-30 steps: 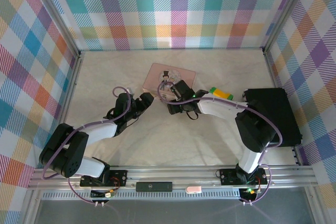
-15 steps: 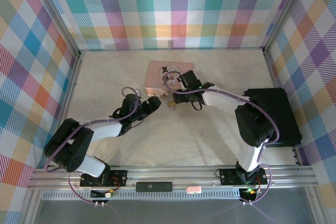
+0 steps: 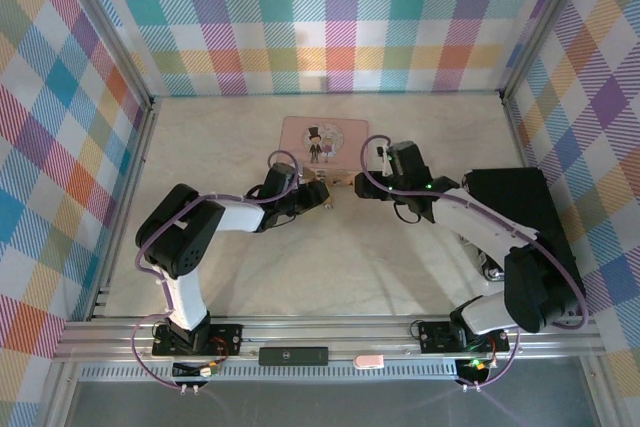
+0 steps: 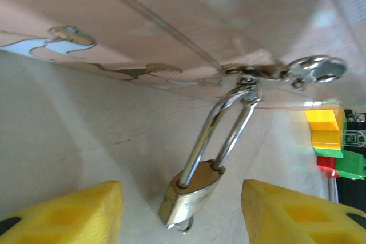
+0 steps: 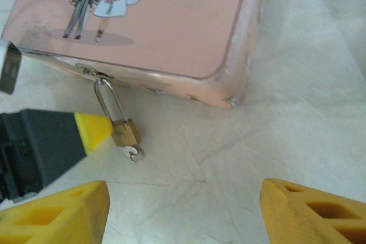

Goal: Unlock a padlock with a key

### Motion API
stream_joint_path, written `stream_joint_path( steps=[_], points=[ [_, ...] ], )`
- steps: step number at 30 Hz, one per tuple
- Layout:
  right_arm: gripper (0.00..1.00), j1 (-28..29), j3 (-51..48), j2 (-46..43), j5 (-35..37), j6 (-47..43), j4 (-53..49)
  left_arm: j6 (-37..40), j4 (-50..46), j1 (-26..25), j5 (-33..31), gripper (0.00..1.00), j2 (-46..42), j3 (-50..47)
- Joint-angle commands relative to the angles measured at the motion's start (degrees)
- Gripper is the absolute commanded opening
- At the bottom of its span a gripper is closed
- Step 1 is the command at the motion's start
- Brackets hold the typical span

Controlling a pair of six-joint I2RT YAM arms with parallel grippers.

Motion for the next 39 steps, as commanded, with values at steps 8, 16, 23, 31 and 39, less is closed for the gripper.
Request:
stream_joint_path(
  steps=[8,16,23,31,39],
  points=[
    [0.7,-1.7,-4.8,-3.7,-3.1,4.4,4.5,4.2,-3.1,-2.7,-0.6,0.45,6.5,4.5],
    [0.7,-2.5,-5.3,-3.4,-4.3,5.9,5.1,5.0,-7.1,-3.7,-3.4,0.31,8.3,5.7],
    [0.7,-2.7,-8.3,-3.7,-4.6,8.7,7.3,0.1,-1.0,-3.9,-2.9,0.15,9.2,3.4],
    [0.69,-2.9,-10.1,-3.6,-6.5,11.9,9.8,-15.2,19.2,-3.8,2.7,0.0,9.8,-1.5],
    [0.62,-2.9,-17.4,-1.1,-17.6,20.4,27.7,-27.5,36.2,-3.8,3.3,0.0,10.3,-5.9]
  ],
)
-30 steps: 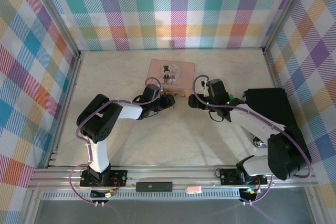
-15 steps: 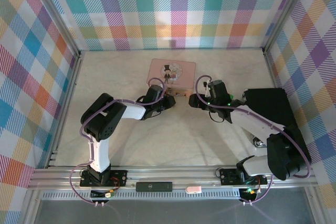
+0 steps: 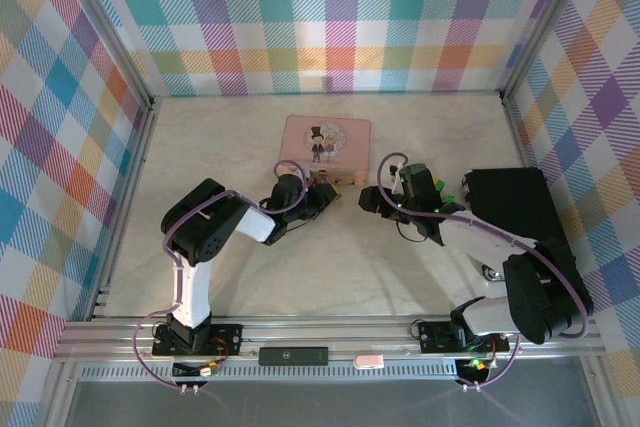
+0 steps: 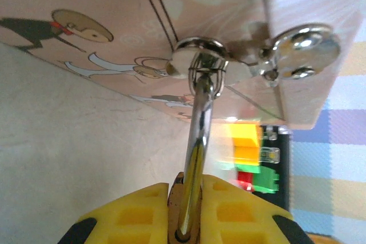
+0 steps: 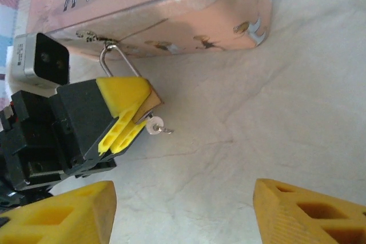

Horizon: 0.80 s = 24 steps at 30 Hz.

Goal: Unlock a padlock with a key

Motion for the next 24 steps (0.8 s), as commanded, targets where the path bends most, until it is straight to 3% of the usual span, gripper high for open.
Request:
stream_joint_path(
  steps=[1,7,14,24],
  points=[
    [0.6,-0.4,-3.3,2.4,-7.5,6.7,13.6,-8.4,9.3,-0.4,1.6,0.0,1.5,-2.6],
    [0.5,0.8,-6.0,10.0,-13.1,14.8,32.1,-14.7,19.1,-0.4,0.2,0.0,2.9,-5.0],
    [0.38,2.9,-5.6,18.3,-13.8,21.3,44.8,-15.2,20.9,-0.6,-0.7,0.0,1.8,-6.5],
    [0.31,3.3,-3.6,25.0,-13.6,26.4,51.9,-15.4,21.8,-0.7,-0.8,0.0,0.9,-7.2]
  ],
)
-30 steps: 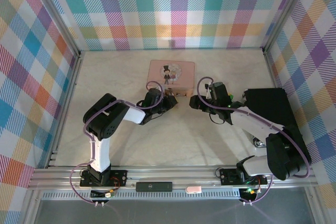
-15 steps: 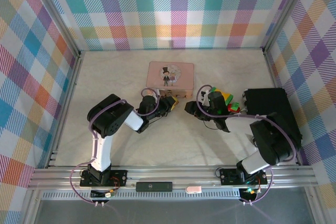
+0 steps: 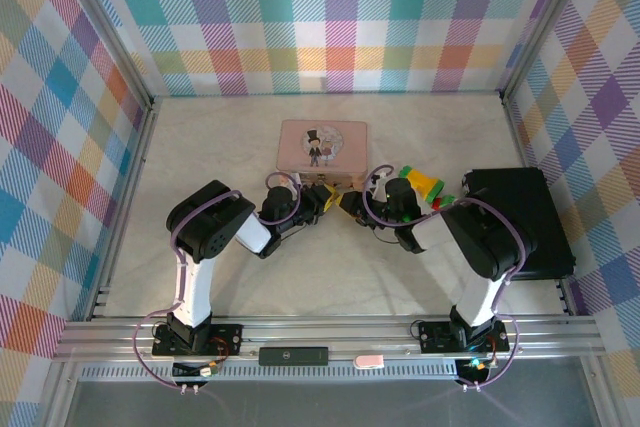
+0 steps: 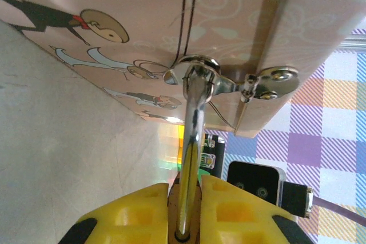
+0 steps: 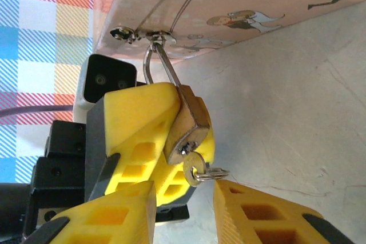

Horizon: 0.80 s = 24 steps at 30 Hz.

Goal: Unlock a padlock with a key

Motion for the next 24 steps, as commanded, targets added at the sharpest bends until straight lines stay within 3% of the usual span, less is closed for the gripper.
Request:
stream_joint_path(
  steps=[1,7,15,18,21,24],
  points=[
    [0.3,0.4,1.1,1.0,-0.1,2.6,6.2,-0.3,3.6,-0.8,-0.5,0.0,-1.4,-0.8],
    [0.2,0.5,1.7,2.8,-0.1,5.6,8.3,-0.4,4.0,-1.0,-0.8,0.0,-1.7,-0.9],
    [0.18,1.6,1.7,4.7,1.3,8.6,11.3,-0.6,4.1,-1.3,-1.6,0.0,-2.7,-1.0],
    [0.01,1.5,1.0,5.0,2.8,11.0,12.3,-0.6,4.2,-1.5,-1.6,0.0,-2.9,-0.8],
    [0.0,1.6,0.3,5.1,4.3,17.4,14.3,0.5,4.7,-1.5,-1.8,0.0,-2.8,-0.7],
    [0.0,1.5,-0.6,5.2,4.8,30.8,18.2,4.7,5.1,-1.7,-1.5,0.0,-3.2,-0.4]
  ],
)
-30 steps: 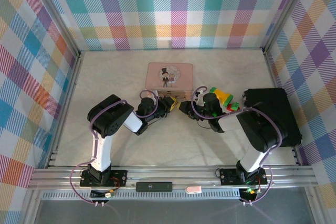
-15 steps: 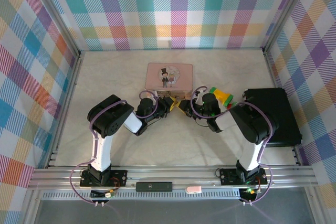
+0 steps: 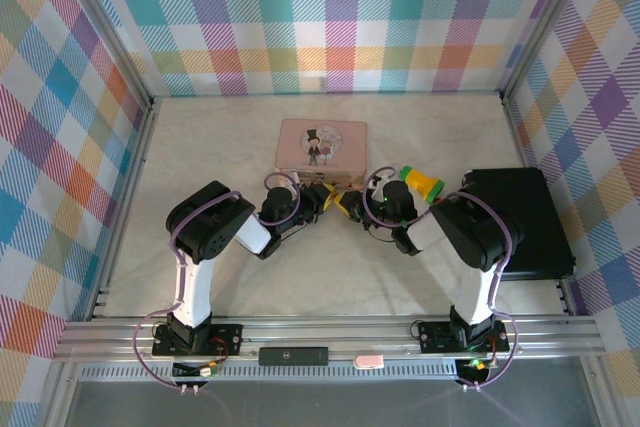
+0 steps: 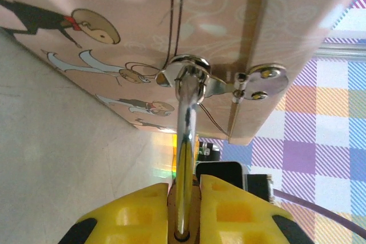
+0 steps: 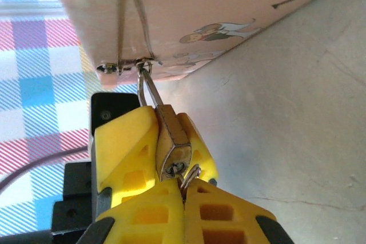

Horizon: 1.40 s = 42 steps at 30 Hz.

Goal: Unlock a padlock with a key

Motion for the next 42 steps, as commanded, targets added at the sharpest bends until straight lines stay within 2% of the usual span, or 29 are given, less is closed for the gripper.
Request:
stream_joint_path(
  steps=[1,3,4,7,15,19,24,29,33,38,42],
  points=[
    [0.0,0.5,-0.7,0.8,2.1,18.5,11.5,6.5,3.9,-1.4,0.9,0.0,-3.0,0.1],
    [0.0,1.2,-0.4,1.6,4.3,31.1,18.6,9.1,4.5,-1.8,0.5,0.0,-3.2,0.1],
    [0.0,1.8,0.4,1.3,4.6,38.1,18.7,10.7,4.4,-2.1,0.3,0.0,-3.1,0.2],
    [0.0,4.3,3.1,-0.3,8.6,51.2,18.7,13.4,4.6,-3.5,-1.1,0.0,-1.6,1.3],
    [0.0,7.8,14.0,0.2,15.3,60.8,18.7,15.7,5.1,-6.1,-5.9,0.0,1.9,4.8],
    [0.0,7.9,15.1,0.9,15.7,60.9,18.7,15.7,5.1,-6.4,-7.0,0.0,1.9,5.5],
    [0.0,7.9,11.1,1.1,16.8,59.2,18.6,15.5,5.1,-6.4,-8.2,0.0,1.4,5.4],
    [0.0,7.8,11.1,4.3,13.9,56.4,18.6,14.3,5.0,-6.3,-9.8,0.0,1.9,4.9],
    [0.0,6.6,9.2,4.1,12.6,49.6,17.9,13.1,4.9,-5.3,-10.2,0.0,1.6,5.0],
    [0.0,4.1,4.9,-1.5,9.8,39.1,10.5,10.9,4.8,-4.5,-10.6,0.0,1.4,5.1],
    [0.23,1.6,2.9,-6.0,7.8,29.5,3.9,9.8,4.6,-3.8,-11.5,0.0,1.2,4.4]
  ],
)
